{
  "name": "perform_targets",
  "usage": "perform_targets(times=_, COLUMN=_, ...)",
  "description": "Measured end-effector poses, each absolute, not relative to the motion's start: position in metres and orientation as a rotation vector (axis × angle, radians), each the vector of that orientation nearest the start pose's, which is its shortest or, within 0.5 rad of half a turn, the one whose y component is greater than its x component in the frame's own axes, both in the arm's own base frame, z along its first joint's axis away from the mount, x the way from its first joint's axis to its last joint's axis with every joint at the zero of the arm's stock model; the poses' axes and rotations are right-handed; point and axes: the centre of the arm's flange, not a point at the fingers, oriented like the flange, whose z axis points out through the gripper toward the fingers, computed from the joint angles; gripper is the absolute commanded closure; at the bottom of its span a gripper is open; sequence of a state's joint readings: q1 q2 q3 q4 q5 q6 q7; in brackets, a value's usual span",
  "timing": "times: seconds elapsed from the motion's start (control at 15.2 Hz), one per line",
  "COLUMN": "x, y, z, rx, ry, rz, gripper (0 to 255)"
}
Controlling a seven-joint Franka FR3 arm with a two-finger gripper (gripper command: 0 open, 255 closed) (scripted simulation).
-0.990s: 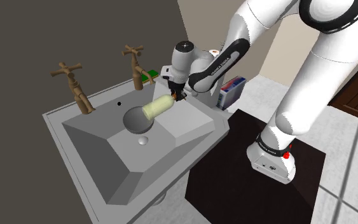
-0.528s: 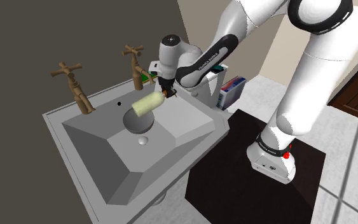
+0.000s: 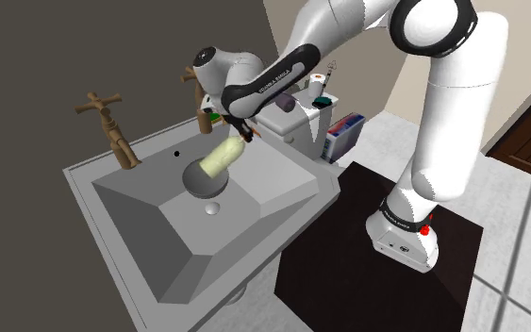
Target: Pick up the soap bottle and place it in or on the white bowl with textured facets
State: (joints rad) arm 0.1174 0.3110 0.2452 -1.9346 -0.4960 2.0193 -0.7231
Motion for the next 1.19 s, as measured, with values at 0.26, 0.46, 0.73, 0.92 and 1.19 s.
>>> perform_targets(times=0.26, x=0.584, y=0.150, z=0.335, rx=-2.565, ry=-1.996, rz=0.431, gripper=0)
perform_targets(times=0.46, x=0.619, y=0.098, z=0.355, rx=-2.329, ry=-1.785, rz=0.323, gripper=0)
perform_targets(times=0.73, x=0.618, y=0.092, z=0.342, rx=-2.273, ry=-1.754, rz=0.290, gripper=0)
perform_targets(times=0.92, x=0.613, y=0.093, z=0.330, rx=-2.269, ry=-1.752, rz=0.288, gripper=0)
perform_targets(times=1.19, x=0.612, y=0.093, z=0.325, rx=-2.268, ry=-1.752, rz=0.288, gripper=0)
